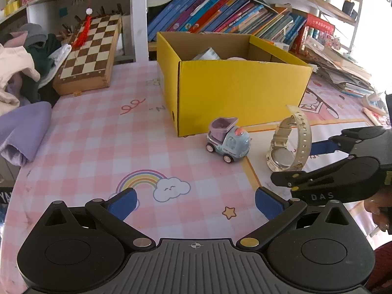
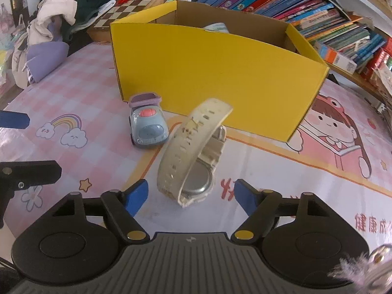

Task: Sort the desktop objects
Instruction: 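Move the right tool to the cream watch while the left tool nears the toy truck, then grasp the cream watch with the right tool while the left tool grasps the toy truck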

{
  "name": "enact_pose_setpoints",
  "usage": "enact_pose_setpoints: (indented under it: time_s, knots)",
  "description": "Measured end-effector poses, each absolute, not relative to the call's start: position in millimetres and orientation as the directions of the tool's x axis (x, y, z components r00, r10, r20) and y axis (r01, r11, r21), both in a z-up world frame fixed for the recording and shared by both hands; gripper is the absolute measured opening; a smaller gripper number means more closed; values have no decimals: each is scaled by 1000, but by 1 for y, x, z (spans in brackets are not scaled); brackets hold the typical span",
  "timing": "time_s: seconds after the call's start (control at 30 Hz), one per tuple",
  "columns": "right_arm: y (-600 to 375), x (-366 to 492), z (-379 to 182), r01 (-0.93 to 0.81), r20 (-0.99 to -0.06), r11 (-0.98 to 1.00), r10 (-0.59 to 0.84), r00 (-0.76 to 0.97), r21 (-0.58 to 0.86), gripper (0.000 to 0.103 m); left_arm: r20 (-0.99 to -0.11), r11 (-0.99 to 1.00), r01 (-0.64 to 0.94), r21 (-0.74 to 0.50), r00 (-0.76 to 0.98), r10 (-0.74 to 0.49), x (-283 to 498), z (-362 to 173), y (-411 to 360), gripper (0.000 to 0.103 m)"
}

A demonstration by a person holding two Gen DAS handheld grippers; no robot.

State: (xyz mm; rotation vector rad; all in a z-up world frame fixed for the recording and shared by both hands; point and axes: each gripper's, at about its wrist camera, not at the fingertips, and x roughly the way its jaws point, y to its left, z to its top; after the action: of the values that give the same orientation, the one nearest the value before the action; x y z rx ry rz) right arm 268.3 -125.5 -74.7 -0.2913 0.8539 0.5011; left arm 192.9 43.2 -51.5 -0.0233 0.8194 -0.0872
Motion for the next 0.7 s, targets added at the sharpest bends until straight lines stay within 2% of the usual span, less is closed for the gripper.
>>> enact_pose_setpoints:
  time_s: [0.3,0.37,0.7]
  knots:
    - [-125,286,-81,-556,-791,831,332,514,-12,60,-738,994,85,-74,666,-112,203,-52,37,103]
    - [-127,287,-81,-569,-789,822,350,505,0,51,-739,993,91,-73,664,-115,205,-53,34,103]
    - [-150,294,-77,-563,-774,826,351,526,-8,50,-746,993,96,-69,656,-116,223,-58,17,103]
